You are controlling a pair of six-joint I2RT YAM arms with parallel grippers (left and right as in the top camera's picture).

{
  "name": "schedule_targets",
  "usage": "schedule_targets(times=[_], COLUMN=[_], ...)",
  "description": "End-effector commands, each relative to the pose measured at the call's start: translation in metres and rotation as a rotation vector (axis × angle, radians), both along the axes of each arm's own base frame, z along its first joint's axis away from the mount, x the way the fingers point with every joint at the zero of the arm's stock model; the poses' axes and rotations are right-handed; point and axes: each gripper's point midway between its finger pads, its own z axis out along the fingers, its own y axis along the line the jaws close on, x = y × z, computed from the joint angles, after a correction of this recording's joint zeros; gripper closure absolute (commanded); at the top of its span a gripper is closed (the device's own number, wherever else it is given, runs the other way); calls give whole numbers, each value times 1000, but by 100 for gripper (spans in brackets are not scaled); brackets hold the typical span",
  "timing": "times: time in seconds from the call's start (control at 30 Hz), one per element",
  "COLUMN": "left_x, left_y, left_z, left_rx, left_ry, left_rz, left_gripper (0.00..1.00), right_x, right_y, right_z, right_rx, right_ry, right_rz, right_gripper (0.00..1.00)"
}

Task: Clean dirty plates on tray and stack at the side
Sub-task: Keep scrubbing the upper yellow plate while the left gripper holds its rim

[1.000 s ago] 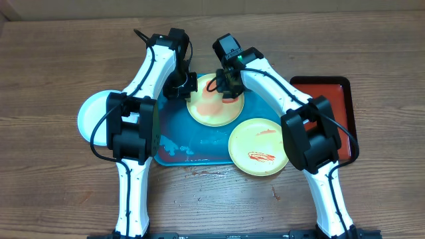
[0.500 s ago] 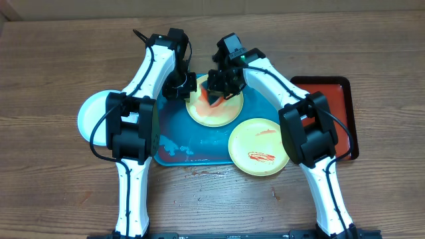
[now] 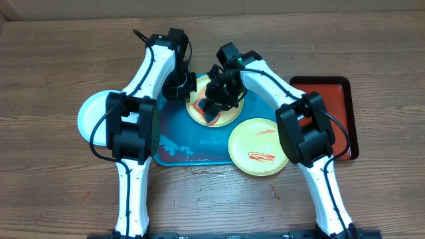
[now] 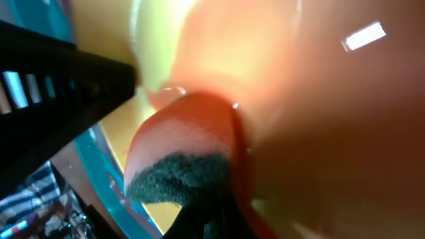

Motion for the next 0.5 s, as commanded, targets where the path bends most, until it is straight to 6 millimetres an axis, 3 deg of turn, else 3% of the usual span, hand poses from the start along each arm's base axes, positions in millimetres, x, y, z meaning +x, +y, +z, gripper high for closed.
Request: schedule_targets(times=[0.0, 0.2, 0.37, 0.47], left_x=[-2, -2, -2, -2], left_y=[10, 10, 10, 10], left_z=[-9, -9, -9, -9], left_rx=[41, 41, 41, 42], left_ry=[11, 11, 11, 11], left_rz=[6, 6, 6, 6], left_gripper=[96, 96, 96, 96], right_x=[16, 38, 47, 54], right_y=[-60, -113, -135, -133], right_z=[-28, -7, -2, -1], right_rx=[-301, -578, -728, -763], right_ry=[-55, -208, -291, -345], right_rz=[-85, -153, -154, -152], right_gripper=[96, 96, 96, 96])
